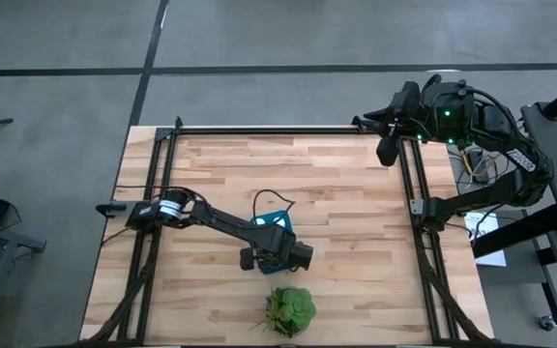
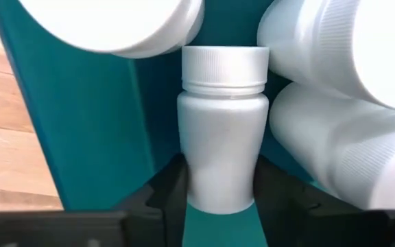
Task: Pick and place pill bottles into a basket
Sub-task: Put the medicine bottle into the container
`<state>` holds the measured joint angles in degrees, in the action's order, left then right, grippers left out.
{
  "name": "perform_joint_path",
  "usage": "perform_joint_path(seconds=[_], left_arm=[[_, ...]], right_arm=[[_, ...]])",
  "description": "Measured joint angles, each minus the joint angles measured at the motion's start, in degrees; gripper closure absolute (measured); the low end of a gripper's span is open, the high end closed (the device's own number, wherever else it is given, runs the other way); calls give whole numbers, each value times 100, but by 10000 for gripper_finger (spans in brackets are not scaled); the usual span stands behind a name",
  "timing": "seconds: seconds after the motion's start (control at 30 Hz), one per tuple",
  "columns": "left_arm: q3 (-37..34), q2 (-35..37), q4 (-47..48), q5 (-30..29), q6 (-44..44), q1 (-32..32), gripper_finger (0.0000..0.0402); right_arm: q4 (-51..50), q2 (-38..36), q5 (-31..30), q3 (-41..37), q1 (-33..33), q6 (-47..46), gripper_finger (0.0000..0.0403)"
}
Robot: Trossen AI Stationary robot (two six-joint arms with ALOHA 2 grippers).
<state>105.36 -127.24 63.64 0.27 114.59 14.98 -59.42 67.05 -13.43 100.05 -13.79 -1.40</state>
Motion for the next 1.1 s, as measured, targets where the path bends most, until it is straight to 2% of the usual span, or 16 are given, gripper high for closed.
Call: perform_joint_path(seconds=[0.57, 1.1], left_arm=[[-2, 177, 48, -46, 4, 13, 291], [-1, 624, 29, -401, 50, 174, 292]], right_arm=[[1, 0, 2, 0, -2, -4, 335], [3, 0, 0, 0, -2, -4, 335]])
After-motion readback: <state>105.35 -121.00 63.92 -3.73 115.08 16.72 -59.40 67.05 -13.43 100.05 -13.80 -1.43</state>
